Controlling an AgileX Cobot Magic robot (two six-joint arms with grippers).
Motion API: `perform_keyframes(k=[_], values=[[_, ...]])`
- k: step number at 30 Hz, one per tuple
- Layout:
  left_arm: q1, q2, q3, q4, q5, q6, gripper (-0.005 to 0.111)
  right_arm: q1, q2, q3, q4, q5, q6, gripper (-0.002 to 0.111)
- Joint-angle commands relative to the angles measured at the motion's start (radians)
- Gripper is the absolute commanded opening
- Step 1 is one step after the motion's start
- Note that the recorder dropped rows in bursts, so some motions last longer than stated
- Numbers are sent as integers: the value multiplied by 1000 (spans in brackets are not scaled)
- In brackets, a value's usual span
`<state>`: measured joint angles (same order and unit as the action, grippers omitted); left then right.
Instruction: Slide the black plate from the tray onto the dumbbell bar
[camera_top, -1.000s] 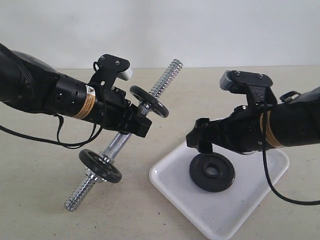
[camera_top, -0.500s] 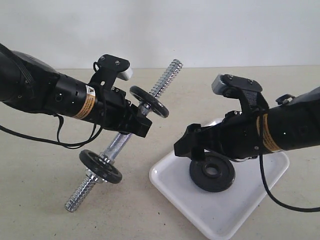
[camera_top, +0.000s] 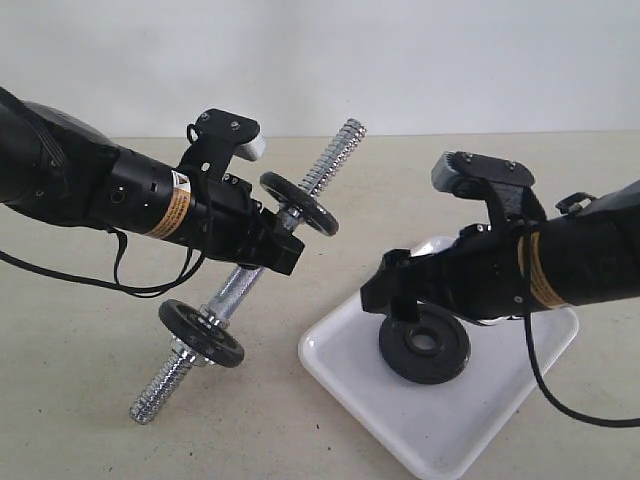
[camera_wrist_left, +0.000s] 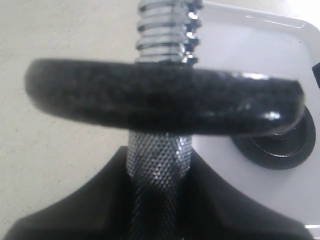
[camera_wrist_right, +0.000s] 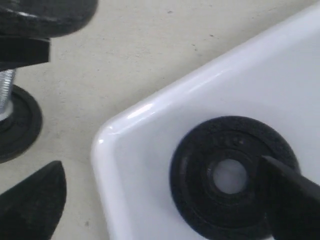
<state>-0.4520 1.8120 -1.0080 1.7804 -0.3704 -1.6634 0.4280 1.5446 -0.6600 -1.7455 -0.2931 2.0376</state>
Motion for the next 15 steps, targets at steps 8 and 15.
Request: perform_keyframes(k=[8,15], values=[[2,-60,-31,-36,-47,-30,4,1,2,148,1,168,-25,92],[2,-60,-31,-36,-45,-30,4,1,2,63,1,206,-59,92]])
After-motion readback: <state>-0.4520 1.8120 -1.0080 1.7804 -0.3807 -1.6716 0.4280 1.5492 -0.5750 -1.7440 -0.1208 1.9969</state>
